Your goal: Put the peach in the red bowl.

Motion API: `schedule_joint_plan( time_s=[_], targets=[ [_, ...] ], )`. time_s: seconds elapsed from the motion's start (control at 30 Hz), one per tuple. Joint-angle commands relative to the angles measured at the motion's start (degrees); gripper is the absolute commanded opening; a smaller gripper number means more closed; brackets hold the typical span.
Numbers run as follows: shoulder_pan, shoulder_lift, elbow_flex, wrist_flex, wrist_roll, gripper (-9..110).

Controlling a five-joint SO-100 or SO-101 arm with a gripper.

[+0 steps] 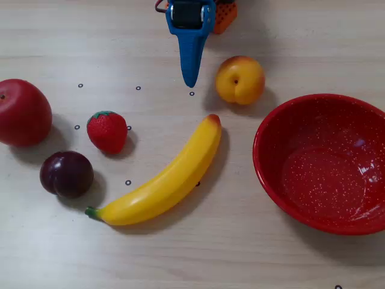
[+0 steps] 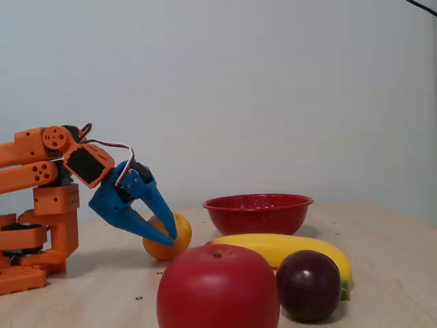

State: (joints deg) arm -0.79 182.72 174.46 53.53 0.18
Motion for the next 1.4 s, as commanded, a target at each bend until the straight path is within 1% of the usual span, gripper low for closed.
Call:
schedule_joint_plan(
  time_s=[0.0, 0.37, 0.53, 0.67, 0.77, 0.93, 0.97, 1.03, 1.17, 1.27, 1.37],
  targets=[
    [1.67, -0.09, -0.26, -0.44, 2.29, 0],
    [1.76, -2.37, -1.49, -0.62, 2.11, 0],
    [2.81, -14.59, -14.5, 0.09, 1.32, 0],
    [4.83, -26.72, -30.41, 6.15, 1.05, 0],
    [8.0, -33.13, -41.04, 13.8, -0.09, 0],
    [14.59, -41.4, -56.25, 28.39, -5.1, 1],
    [16.17, -42.98, -58.71, 31.38, -6.15, 4],
    [18.9, -45.88, -62.75, 36.56, -9.76, 5],
    [22.5, -51.15, -65.92, 43.33, -14.24, 12],
    [23.38, -57.3, -68.64, 47.9, -17.31, 24],
    [24.26, -64.34, -71.81, 51.59, -20.13, 33]
  ],
)
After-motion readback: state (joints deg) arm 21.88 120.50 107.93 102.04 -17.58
